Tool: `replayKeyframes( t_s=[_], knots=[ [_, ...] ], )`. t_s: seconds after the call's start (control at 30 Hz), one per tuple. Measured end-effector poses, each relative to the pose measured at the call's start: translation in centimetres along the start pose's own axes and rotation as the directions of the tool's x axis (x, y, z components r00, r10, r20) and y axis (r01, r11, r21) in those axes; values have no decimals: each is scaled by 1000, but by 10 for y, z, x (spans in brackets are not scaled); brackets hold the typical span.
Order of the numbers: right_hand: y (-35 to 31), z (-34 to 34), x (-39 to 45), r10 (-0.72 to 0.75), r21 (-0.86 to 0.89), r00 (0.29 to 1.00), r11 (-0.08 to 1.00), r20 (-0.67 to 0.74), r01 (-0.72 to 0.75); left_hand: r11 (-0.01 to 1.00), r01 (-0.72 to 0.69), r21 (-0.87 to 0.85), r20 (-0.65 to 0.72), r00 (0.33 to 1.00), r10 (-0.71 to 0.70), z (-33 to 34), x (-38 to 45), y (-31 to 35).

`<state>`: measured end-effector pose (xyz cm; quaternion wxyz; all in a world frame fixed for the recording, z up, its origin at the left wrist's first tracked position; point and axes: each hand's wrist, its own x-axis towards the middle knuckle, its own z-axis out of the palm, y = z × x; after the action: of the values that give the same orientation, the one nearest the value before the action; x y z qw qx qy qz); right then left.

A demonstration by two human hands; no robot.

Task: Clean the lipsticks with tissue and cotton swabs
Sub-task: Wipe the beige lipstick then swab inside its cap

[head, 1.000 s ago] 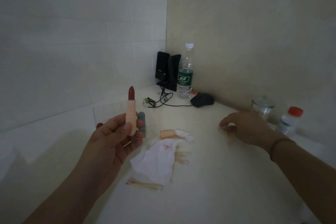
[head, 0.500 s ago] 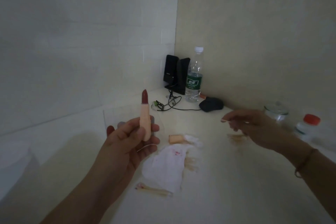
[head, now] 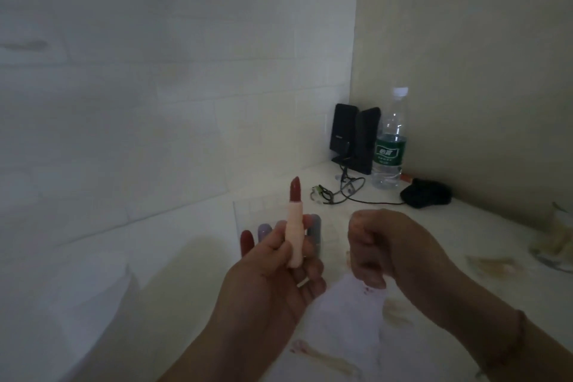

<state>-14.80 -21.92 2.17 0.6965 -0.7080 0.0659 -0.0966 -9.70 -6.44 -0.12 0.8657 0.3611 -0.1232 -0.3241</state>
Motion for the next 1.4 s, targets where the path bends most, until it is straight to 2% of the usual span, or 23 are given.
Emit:
replayKeyframes(
  t_s=[0.07,0.13,0.2,0.27,0.37,0.43,0.53,0.77,0.93,1.07,1.4],
  knots=[
    [11,-2,-3,-114,-42,993,993,-31,112,1000,11,-2,2,1000,-11,0,0,0],
    [18,-8,-5,-279,-160,960,948,-15,274,1000,14,14,-23,1000,-14,0,0,0],
    [24,-16,-7,-389,-362,921,857,14,367,998,16,57,-42,999,-13,1,0,-1],
    [26,-19,-7,-460,-523,888,752,17,400,995,26,92,-49,999,-21,1,0,-3],
    [28,-15,-10,-508,-506,860,730,47,459,995,13,103,-31,999,-10,1,-2,-6],
    [31,-12,-11,-543,-552,834,669,94,498,994,-12,110,-31,999,16,0,-3,-6],
    [29,-9,-14,-563,-636,818,591,116,496,987,-57,152,-42,997,64,-1,-3,-5],
    [28,-8,-17,-586,-640,805,585,91,498,972,-101,213,-99,987,124,0,-3,-4],
    [24,-10,-17,-613,-638,790,598,27,486,994,-1,112,-57,998,7,0,-6,-1],
    [23,-8,-19,-632,-615,774,597,36,515,994,109,26,6,994,-110,1,-8,-1],
    [25,-7,-20,-599,-625,796,590,86,511,991,116,61,22,993,-118,0,-7,-7]
  ],
)
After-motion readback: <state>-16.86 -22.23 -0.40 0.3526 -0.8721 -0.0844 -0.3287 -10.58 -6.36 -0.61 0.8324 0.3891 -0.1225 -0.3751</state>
